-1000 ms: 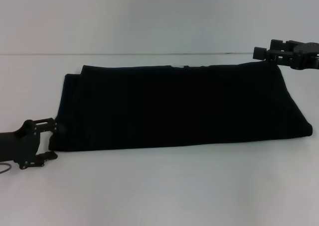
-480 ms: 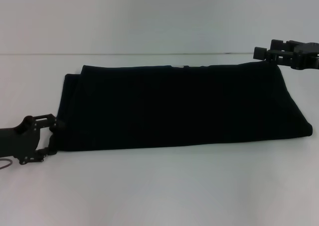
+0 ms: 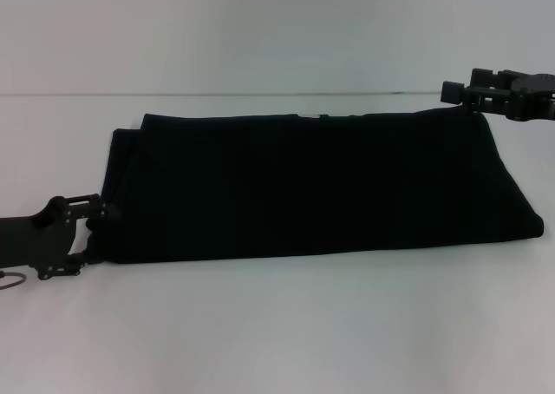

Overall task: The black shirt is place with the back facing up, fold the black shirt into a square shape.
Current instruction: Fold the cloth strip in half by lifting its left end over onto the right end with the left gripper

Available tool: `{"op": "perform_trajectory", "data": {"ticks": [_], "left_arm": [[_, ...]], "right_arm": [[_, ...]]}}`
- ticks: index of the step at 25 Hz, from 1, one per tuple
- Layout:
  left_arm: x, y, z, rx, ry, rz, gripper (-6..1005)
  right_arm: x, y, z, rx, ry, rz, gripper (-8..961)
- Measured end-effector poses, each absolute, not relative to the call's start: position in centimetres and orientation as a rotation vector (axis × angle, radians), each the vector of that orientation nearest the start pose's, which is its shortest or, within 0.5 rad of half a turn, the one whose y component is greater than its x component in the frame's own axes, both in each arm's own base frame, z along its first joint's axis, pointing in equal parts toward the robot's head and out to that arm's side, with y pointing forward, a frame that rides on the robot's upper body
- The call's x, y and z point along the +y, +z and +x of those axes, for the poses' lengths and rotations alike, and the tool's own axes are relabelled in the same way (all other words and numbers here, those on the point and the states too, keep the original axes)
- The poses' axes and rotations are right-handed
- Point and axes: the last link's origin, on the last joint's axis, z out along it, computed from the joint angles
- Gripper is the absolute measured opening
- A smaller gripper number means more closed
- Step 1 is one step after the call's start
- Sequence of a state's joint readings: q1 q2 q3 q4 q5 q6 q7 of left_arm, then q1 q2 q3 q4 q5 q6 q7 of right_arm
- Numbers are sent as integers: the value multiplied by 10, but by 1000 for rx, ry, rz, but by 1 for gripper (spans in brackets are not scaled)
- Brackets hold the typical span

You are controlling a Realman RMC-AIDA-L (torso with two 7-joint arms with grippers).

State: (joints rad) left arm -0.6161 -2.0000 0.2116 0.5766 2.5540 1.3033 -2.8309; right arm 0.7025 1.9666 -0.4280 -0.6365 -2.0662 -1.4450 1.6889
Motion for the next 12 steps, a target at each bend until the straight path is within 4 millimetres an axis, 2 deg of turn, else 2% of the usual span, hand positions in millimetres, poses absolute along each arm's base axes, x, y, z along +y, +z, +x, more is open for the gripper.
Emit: {"op": "perform_trajectory", "data": {"ticks": [9, 12], "left_arm": [[350, 40, -350, 2891, 776, 1740, 781], [350, 40, -350, 2868, 756, 1791, 695]], "right_arm": [[404, 75, 248, 892, 784, -2411, 937], [405, 76, 248, 890, 786, -2411, 937]]}}
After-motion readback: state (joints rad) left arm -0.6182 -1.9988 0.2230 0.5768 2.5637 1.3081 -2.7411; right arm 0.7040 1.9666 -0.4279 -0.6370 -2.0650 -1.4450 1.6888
